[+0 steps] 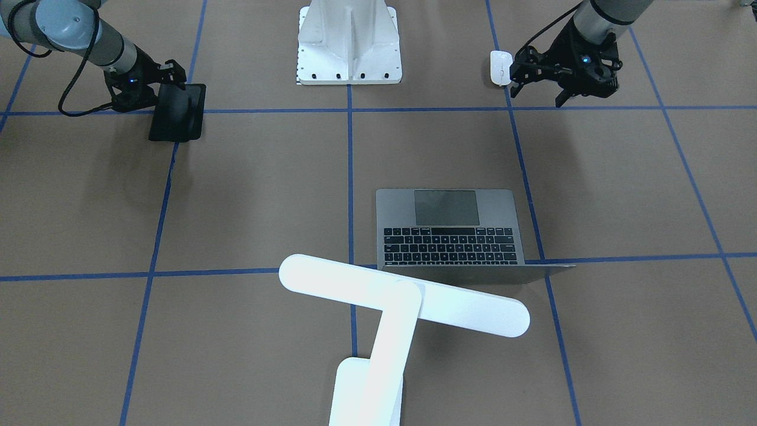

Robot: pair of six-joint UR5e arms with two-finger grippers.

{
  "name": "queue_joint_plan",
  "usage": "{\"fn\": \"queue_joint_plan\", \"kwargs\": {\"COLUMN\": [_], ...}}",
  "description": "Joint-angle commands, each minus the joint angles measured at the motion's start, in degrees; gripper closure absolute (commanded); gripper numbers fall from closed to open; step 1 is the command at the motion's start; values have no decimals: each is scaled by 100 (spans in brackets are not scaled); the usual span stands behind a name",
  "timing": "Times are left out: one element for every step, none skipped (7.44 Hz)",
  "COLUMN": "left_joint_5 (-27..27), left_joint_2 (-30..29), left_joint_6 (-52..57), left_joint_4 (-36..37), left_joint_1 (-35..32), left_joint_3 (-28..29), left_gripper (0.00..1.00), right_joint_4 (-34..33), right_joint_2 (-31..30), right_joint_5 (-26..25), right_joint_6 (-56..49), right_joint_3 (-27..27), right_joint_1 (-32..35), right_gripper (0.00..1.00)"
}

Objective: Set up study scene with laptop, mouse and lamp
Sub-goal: 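Grasp the edge of the black mousepad with the right gripper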

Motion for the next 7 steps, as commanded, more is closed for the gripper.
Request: {"fn": "queue_joint_plan", "kwargs": {"left_joint_5": [0, 0, 0, 0, 0, 0, 0], "left_joint_2": [2, 2, 2, 2, 2, 89, 160], "left_joint_6": [0, 0, 0, 0, 0, 0, 0], "left_joint_4": [0, -9, 0, -9, 0, -9, -61], "left_joint_1": [0, 9, 9, 9, 9, 9, 9], "left_joint_3": [-12, -12, -12, -12, -38, -90, -143], "left_gripper": [0, 0, 0, 0, 0, 0, 0], "right_joint_4": [-3, -3, -3, -64, -125, -126, -126], "right_joint_2": [-1, -1, -1, 8, 8, 8, 8], "right_joint_5": [34, 34, 43, 52, 52, 35, 17], "right_joint_6": [-42, -51, -51, -51, -77, -94, -156], "right_joint_3": [-39, -83, -83, -66, -22, -13, -13], "right_joint_1": [6, 6, 24, 41, 50, 50, 59], "right_gripper": [42, 56, 70, 74, 77, 81, 83]}}
